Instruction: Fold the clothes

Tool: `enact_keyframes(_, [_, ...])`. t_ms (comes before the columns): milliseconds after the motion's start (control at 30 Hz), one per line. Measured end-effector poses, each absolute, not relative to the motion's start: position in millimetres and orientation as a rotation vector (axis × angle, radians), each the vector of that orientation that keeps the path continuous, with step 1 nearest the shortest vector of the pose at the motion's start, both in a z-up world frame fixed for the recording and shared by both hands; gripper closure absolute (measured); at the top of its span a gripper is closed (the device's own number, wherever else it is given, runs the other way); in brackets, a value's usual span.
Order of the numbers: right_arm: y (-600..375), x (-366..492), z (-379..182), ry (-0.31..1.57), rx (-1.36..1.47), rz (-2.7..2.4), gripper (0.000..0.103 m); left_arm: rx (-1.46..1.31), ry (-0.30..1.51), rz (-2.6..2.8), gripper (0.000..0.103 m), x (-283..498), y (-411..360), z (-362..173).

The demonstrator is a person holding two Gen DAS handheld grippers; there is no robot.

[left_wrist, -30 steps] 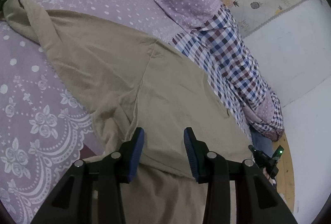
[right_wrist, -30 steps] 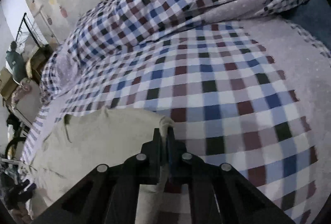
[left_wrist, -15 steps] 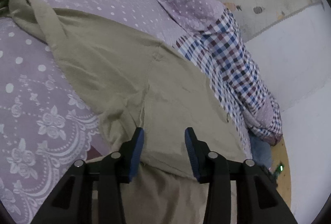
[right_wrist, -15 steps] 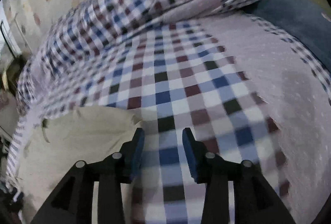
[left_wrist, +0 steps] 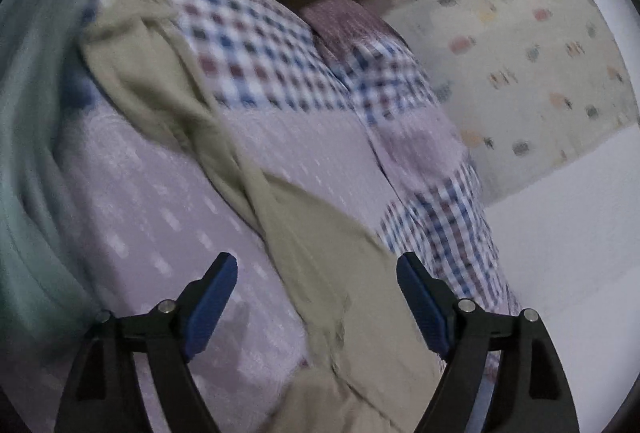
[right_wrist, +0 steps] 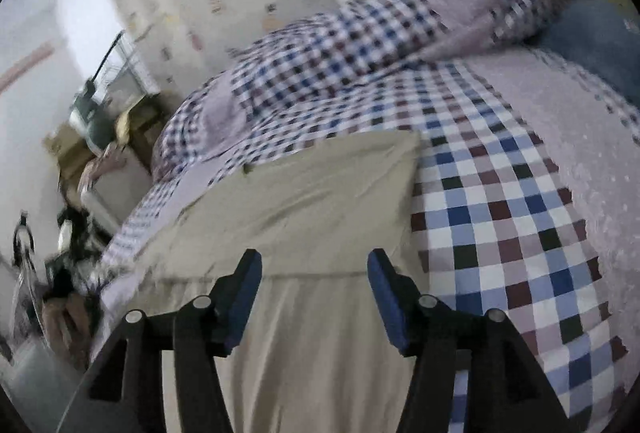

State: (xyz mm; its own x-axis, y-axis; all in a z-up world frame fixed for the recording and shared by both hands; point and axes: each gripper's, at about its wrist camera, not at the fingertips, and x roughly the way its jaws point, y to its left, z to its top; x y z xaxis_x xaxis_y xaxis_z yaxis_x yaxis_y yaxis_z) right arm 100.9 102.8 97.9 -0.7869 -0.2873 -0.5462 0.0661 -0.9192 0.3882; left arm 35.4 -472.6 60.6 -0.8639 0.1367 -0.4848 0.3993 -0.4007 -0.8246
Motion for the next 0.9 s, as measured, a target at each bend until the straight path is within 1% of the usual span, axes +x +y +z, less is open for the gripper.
enact_keyframes(33, [99, 105, 96, -0.514, 0.913, -2.746, 0.044, 0.736, 1.656, -2.373, 0.018, 35, -486, 66])
enact_keyframes(67, [96, 108, 94, -0.505, 0.903, -2.738, 0.043, 0.732, 1.658, -2.368, 0.018, 33, -494, 72])
enact_keyframes(167, [86, 103, 83, -0.513, 0.954, -2.676, 0.043, 0.725, 1.475, -2.371, 0.018, 18, -516, 97])
enact_keyframes(233, [82, 102, 76, -0.518, 0.968, -2.657, 0.043, 0.760, 1.381, -2.354, 0.018, 0, -529, 100])
enact_keyframes(300, [81, 101, 70, -0.532, 0.987, -2.649, 0.043, 0.864, 1.330, -2.310, 0.019, -22, -540, 92])
enact_keyframes(333, [82, 100, 68, -0.540, 0.997, -2.647, 0.043, 0.931, 1.297, -2.266, 0.020, -32, -547, 84])
enact_keyframes(400, [86, 99, 65, -0.564, 1.003, -2.649, 0.043, 1.062, 1.223, -2.167, 0.029, -53, -559, 66])
enact_keyframes(433, [88, 98, 64, -0.575, 1.005, -2.651, 0.043, 1.104, 1.198, -2.134, 0.035, -58, -563, 60])
enact_keyframes(533, [97, 98, 63, -0.608, 1.006, -2.661, 0.043, 1.156, 1.147, -2.096, 0.042, -72, -570, 45])
enact_keyframes(567, [99, 98, 63, -0.621, 1.007, -2.663, 0.043, 1.160, 1.132, -2.094, 0.048, -76, -570, 43])
enact_keyframes(600, [101, 98, 61, -0.632, 1.010, -2.664, 0.043, 1.161, 1.112, -2.091, 0.051, -79, -570, 43])
enact_keyframes(667, [102, 97, 59, -0.643, 1.024, -2.662, 0.043, 1.160, 1.074, -2.088, 0.052, -86, -571, 41])
enact_keyframes(700, [102, 97, 57, -0.643, 1.032, -2.660, 0.043, 1.160, 1.060, -2.088, 0.054, -88, -571, 40])
enact_keyframes(733, [102, 97, 56, -0.641, 1.038, -2.659, 0.043, 1.165, 1.050, -2.081, 0.066, -90, -572, 39])
enact_keyframes(767, [102, 97, 54, -0.637, 1.047, -2.656, 0.043, 1.181, 1.038, -2.059, 0.083, -93, -573, 36])
enact_keyframes(833, [101, 96, 52, -0.633, 1.061, -2.652, 0.043, 1.181, 1.042, -2.033, 0.101, -93, -573, 34])
enact_keyframes(900, [103, 98, 51, -0.632, 1.071, -2.652, 0.043, 1.145, 1.042, -2.041, 0.102, -92, -572, 41])
